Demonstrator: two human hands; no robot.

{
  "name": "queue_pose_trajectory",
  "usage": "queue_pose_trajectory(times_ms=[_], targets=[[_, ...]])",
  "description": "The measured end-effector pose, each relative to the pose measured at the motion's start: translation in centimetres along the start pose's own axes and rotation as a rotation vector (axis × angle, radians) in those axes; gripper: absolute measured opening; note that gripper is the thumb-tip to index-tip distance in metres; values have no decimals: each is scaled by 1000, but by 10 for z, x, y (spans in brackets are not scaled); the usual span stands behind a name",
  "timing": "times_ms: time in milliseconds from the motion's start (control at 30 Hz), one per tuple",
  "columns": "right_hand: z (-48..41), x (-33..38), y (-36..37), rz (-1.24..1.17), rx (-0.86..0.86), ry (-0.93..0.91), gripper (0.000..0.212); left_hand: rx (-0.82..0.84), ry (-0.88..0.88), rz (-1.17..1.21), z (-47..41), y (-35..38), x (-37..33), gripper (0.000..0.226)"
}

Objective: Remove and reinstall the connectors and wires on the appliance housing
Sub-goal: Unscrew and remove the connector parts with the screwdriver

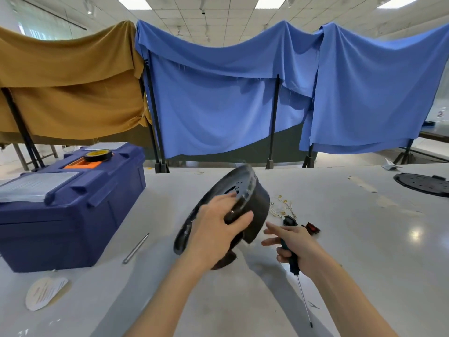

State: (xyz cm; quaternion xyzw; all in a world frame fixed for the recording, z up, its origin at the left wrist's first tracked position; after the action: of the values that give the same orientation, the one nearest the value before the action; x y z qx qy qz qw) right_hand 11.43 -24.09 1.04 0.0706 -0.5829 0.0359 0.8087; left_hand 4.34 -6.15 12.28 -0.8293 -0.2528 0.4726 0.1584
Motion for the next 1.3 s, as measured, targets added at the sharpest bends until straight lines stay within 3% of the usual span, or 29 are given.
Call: queue_pose_trajectory(times_ms=[100,200,333,433,533,667,800,900,1167,1300], targets=[[0,5,-2,41,-11,-48,50,-140,-109,400,-3,-24,2,9],[-1,7,1,84,19,-67,64,-263,-244,747,-3,-37,16,13],[-1,9,11,38,111,-83,46,-330,-418,1084,3,-33,41,25],[-3,11,8,15,100,-89,34,-334,-541,1191,12,-25,65,42],[-3,11,6,90,60,-75,9,-247,-620,1261,19,-12,84,39],[0,17,4,275,-63,-87,16,-179,-728,1336,27,1,105,34],[3,23,2,458,-179,-142,42,-225,-798,1184,32,-1,124,43],[5,26,-2,496,-242,-184,43,-347,-856,951,38,-15,140,42],[5,20,-2,637,-240,-172,46,-96,-856,530,32,-20,133,47],[1,27,-4,736,-212,-170,42,-140,-831,453,31,-26,136,34]])
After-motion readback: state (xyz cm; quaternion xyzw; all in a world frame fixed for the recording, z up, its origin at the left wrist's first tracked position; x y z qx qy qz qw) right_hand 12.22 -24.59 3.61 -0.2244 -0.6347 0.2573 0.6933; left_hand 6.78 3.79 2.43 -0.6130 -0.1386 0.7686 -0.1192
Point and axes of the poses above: each hand's wrist, its own z-axis away from the middle knuckle, its own y-axis out of the palm, x = y × z, the point moved 7 cm from there along -z, towards the middle knuckle, and after that the axes turned 3 degrees about x, right-handed, at the moved point
